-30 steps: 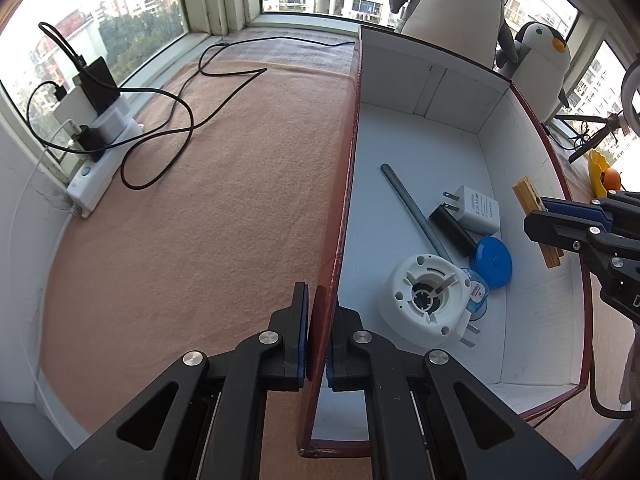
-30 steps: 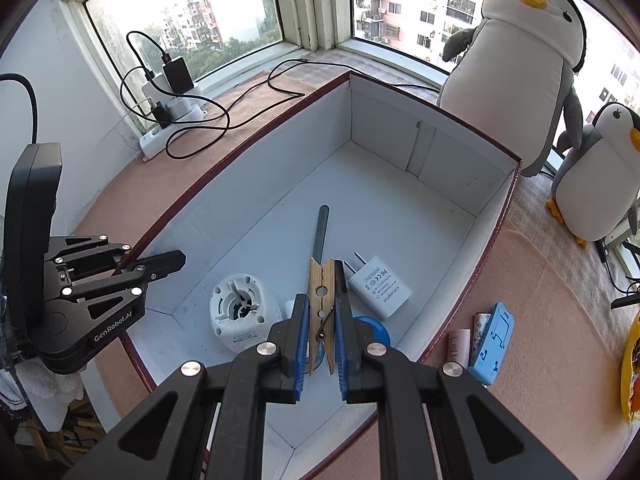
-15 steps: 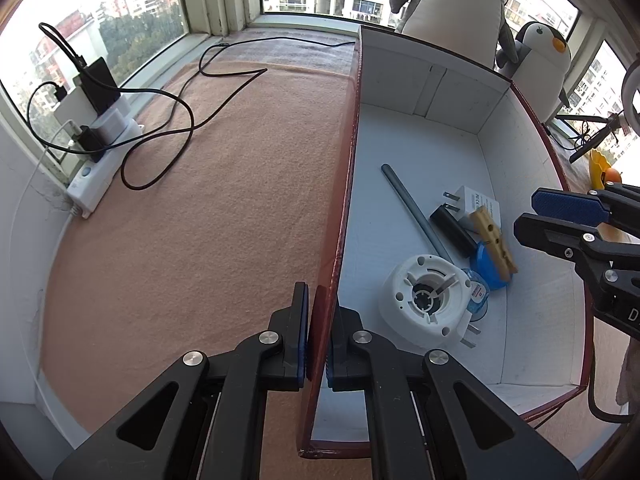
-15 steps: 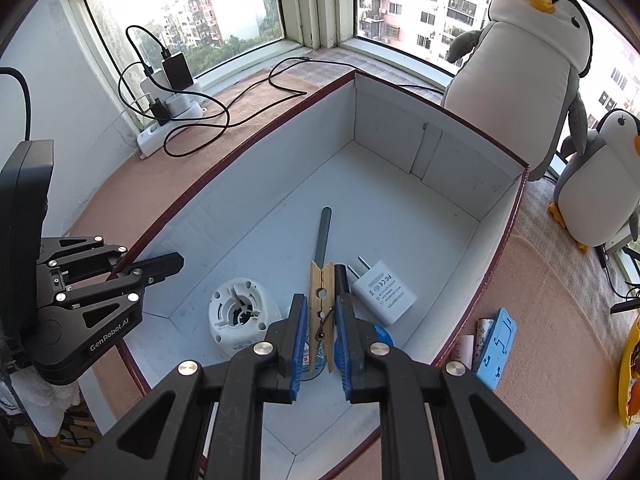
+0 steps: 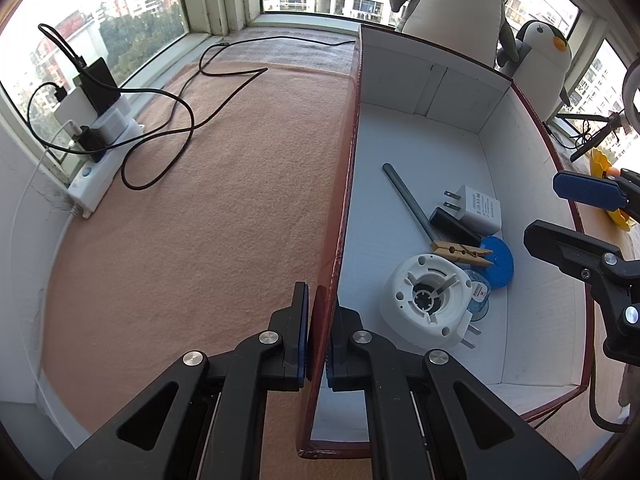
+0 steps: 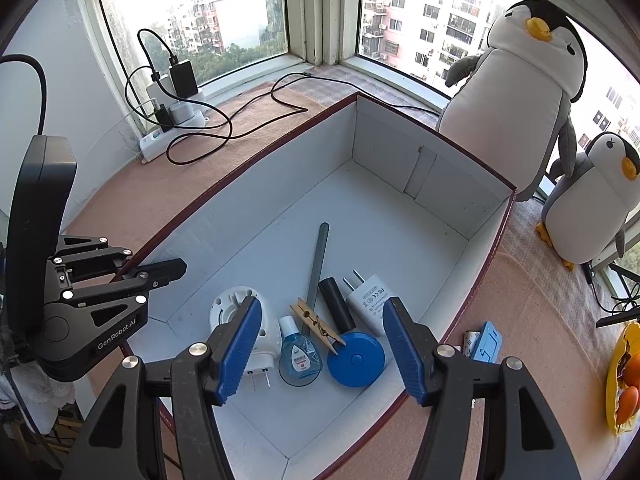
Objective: Organize rigid objects
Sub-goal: 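Move the right tool back to the blue phone stand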
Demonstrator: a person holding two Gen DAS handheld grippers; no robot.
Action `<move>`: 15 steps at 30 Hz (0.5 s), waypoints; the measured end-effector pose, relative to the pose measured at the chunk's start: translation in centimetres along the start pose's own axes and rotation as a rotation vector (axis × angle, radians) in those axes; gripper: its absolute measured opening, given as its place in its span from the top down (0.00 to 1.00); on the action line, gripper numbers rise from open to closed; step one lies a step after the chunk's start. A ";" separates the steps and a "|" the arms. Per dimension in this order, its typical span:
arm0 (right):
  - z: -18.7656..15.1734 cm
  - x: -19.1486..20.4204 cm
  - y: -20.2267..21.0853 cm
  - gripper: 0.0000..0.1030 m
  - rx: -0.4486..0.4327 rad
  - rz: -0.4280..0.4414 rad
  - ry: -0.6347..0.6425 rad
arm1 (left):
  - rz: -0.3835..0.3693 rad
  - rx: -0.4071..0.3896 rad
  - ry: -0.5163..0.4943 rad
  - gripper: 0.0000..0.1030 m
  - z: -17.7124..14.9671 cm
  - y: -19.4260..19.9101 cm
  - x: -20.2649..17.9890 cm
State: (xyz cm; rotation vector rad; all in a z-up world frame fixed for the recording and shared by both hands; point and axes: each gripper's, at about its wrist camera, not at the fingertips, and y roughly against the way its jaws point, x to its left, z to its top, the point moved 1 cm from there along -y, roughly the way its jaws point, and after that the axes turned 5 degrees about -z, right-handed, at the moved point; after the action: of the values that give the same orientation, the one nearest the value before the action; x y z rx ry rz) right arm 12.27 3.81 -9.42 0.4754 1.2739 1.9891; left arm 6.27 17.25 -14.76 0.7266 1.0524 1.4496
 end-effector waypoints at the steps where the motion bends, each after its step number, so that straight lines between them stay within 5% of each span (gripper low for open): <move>1: 0.0 0.0 0.0 0.41 -0.001 0.000 -0.001 | 0.000 0.000 0.000 0.95 0.0 0.0 0.0; 15: -1.5 -3.0 2.1 0.36 -0.029 -0.003 -0.092 | 0.000 0.008 0.000 0.95 0.0 -0.2 0.0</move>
State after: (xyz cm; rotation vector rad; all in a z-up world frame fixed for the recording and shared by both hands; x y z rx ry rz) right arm 12.59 0.09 -8.06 0.5442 1.1866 1.9582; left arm 6.36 17.23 -14.91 0.7319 1.0587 1.4462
